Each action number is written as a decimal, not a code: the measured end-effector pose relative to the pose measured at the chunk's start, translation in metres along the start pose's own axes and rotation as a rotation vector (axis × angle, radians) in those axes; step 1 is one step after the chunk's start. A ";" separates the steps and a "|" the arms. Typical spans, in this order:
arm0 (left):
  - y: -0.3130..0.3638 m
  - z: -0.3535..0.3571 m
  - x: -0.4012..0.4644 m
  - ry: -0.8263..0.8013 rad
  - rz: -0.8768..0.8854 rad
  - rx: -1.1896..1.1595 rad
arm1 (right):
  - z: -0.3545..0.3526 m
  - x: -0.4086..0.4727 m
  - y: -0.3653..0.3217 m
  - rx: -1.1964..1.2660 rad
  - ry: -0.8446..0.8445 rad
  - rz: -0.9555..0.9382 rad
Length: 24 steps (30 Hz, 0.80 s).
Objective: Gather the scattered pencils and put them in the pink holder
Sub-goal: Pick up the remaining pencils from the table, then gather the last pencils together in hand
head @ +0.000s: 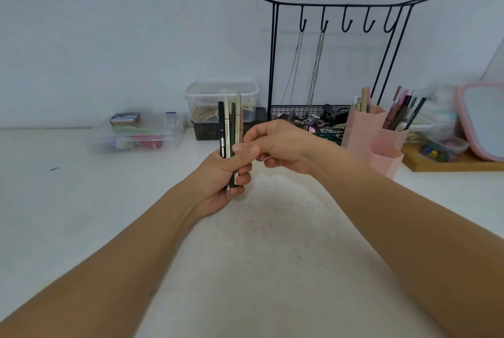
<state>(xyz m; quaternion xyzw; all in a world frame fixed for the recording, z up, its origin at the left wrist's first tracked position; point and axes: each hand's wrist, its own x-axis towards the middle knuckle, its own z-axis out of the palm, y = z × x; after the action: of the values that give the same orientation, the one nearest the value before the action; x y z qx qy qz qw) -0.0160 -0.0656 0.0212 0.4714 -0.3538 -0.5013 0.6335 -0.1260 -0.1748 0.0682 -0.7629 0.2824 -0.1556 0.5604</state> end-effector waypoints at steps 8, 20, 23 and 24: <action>-0.012 0.012 0.000 0.078 0.108 0.310 | 0.009 -0.006 -0.013 0.331 -0.085 -0.159; -0.028 0.003 0.013 0.184 0.269 0.858 | 0.027 0.001 0.011 0.178 0.262 -0.270; -0.030 0.003 0.012 0.082 0.274 0.819 | 0.030 -0.003 0.020 0.191 0.281 -0.288; -0.030 0.004 0.012 0.049 0.268 0.821 | 0.028 -0.007 0.021 0.216 0.300 -0.278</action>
<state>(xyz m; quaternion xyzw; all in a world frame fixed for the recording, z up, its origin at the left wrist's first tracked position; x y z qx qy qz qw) -0.0262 -0.0799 -0.0064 0.6461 -0.5666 -0.2212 0.4611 -0.1209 -0.1536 0.0400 -0.6985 0.2366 -0.3722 0.5635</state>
